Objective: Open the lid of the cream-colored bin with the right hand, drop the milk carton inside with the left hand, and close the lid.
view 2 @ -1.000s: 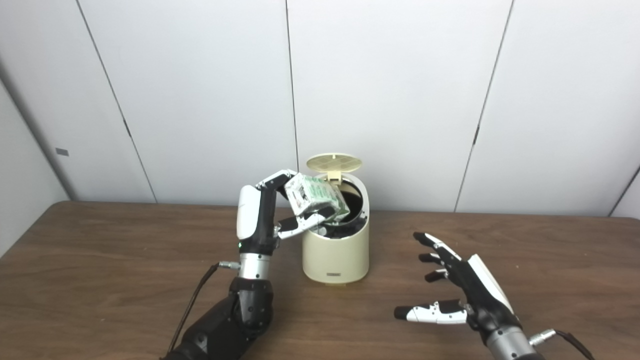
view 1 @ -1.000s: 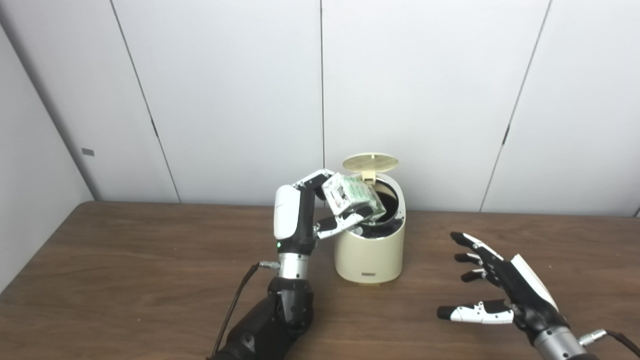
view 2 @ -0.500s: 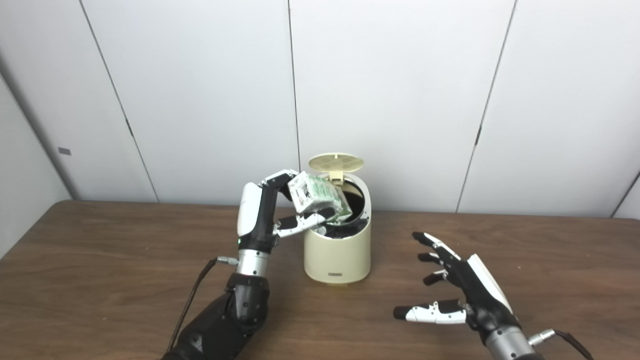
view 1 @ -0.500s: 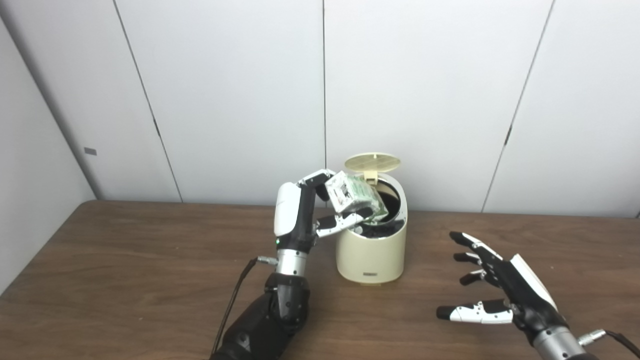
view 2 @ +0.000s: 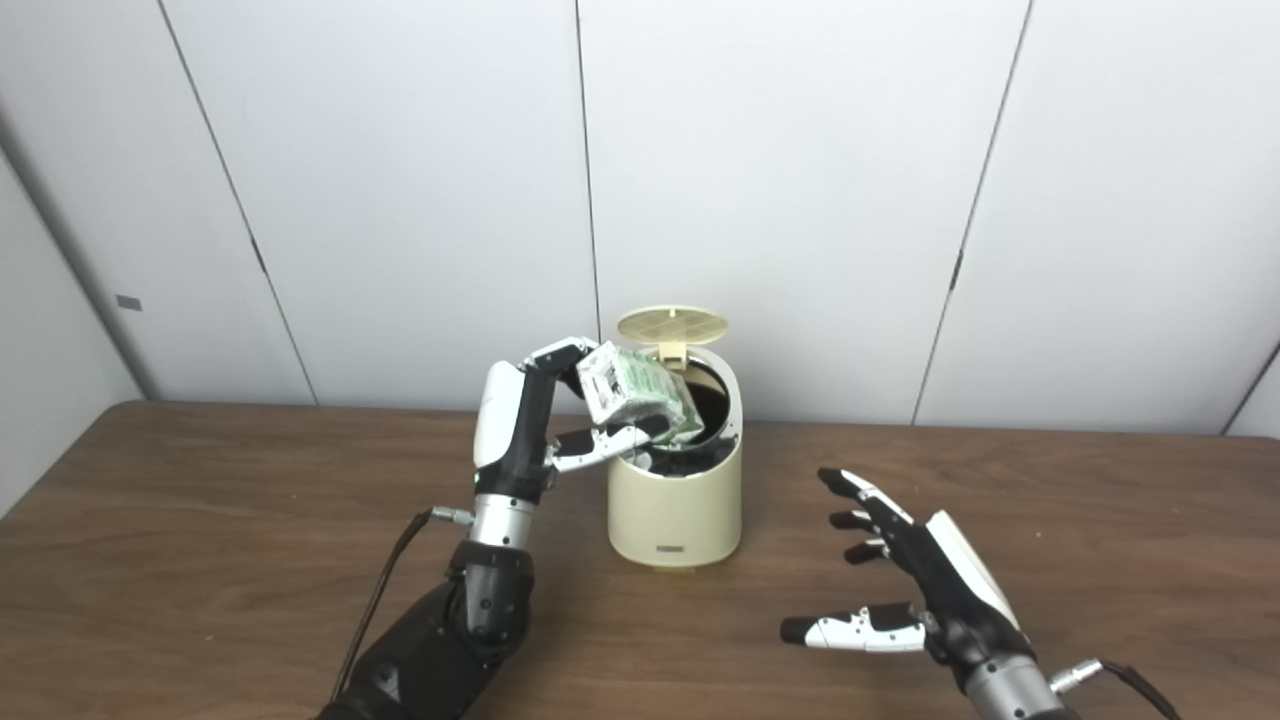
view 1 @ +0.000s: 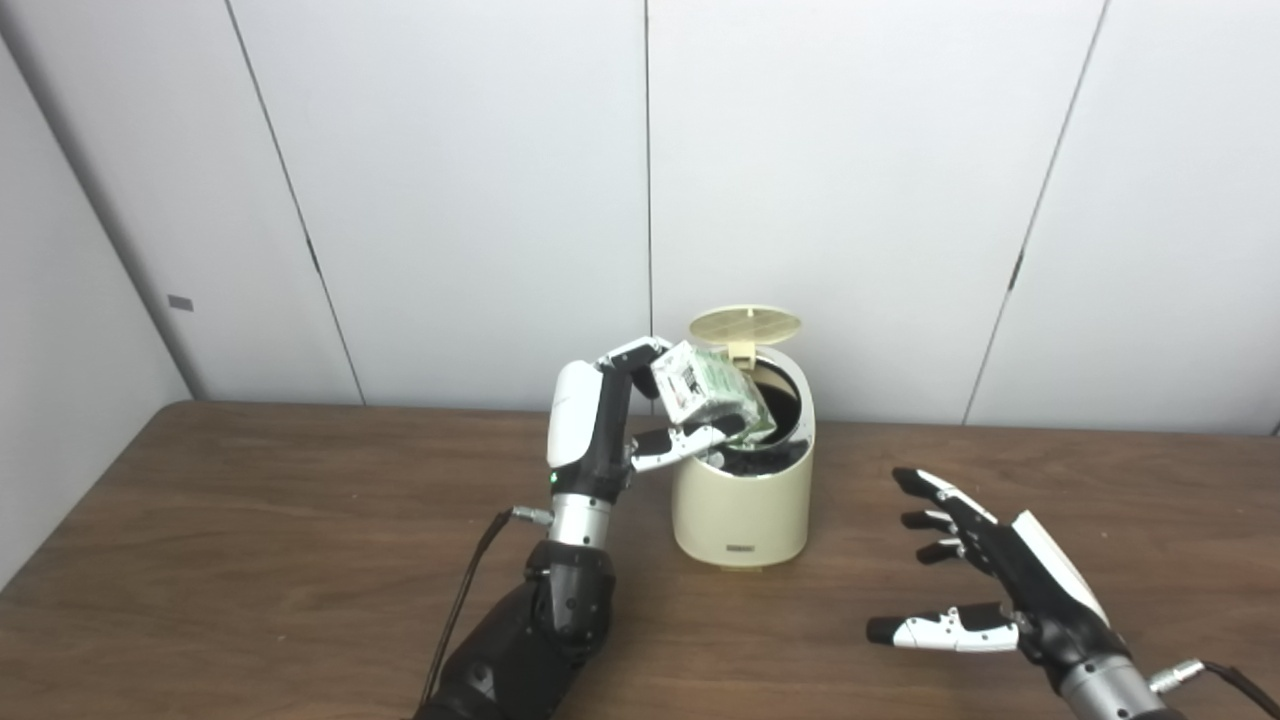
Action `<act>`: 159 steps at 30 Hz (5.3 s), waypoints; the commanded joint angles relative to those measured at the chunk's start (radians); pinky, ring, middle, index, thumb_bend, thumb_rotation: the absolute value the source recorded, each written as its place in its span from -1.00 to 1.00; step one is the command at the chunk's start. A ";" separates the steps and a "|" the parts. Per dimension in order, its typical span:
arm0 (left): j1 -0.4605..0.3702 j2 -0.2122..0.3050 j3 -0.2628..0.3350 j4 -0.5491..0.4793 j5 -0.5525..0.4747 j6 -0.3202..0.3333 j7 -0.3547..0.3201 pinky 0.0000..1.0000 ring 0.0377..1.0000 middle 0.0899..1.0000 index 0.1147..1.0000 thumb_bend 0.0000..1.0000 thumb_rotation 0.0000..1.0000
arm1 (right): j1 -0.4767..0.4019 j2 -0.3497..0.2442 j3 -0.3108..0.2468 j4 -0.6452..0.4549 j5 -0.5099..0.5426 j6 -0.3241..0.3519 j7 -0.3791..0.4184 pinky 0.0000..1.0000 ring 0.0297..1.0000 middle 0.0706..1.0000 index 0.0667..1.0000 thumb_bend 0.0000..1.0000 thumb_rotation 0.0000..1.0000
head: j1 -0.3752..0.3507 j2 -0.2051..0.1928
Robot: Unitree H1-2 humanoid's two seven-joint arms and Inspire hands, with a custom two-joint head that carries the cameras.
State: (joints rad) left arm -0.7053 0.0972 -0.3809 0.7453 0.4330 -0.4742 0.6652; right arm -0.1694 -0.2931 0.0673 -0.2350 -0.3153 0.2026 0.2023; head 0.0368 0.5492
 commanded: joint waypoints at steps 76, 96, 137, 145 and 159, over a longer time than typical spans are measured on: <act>0.439 0.013 0.364 -0.618 -0.487 0.351 -0.711 0.13 0.34 0.44 0.46 0.39 -0.50 | -0.251 0.004 -0.017 0.080 -0.017 -0.119 -0.089 0.47 0.66 0.72 0.68 0.54 -0.55 | -0.020 -0.063; 0.486 -0.020 0.345 -0.488 -0.450 0.236 -0.758 0.24 0.43 0.51 0.56 0.30 -0.38 | -0.528 -0.023 0.091 0.158 -0.116 -0.002 0.013 0.40 0.68 0.78 0.73 0.53 0.07 | -0.050 -0.099; 0.478 -0.042 0.369 -0.498 -0.430 0.292 -0.726 0.18 0.38 0.48 0.71 0.27 -0.51 | -0.568 -0.087 0.238 0.104 -0.281 -0.070 0.130 0.89 0.89 0.40 0.30 0.53 0.09 | -0.008 -0.087; 0.475 -0.039 0.368 -0.506 -0.421 0.296 -0.718 0.19 0.40 0.49 0.71 0.25 -0.51 | -0.532 -0.084 0.252 0.057 -0.339 -0.104 0.141 1.00 0.80 0.33 0.29 0.55 0.09 | -0.009 -0.080; 0.483 -0.039 0.367 -0.530 -0.424 0.308 -0.719 0.17 0.39 0.47 0.70 0.26 -0.52 | -0.473 -0.067 0.287 0.033 -0.408 -0.107 0.215 1.00 0.86 0.40 0.38 0.51 0.05 | -0.001 -0.053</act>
State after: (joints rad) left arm -0.2368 0.0641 -0.0099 0.2144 0.0034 -0.1624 -0.0589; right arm -0.6185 -0.3606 0.3613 -0.1735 -0.7204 0.1115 0.4224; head 0.0353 0.4955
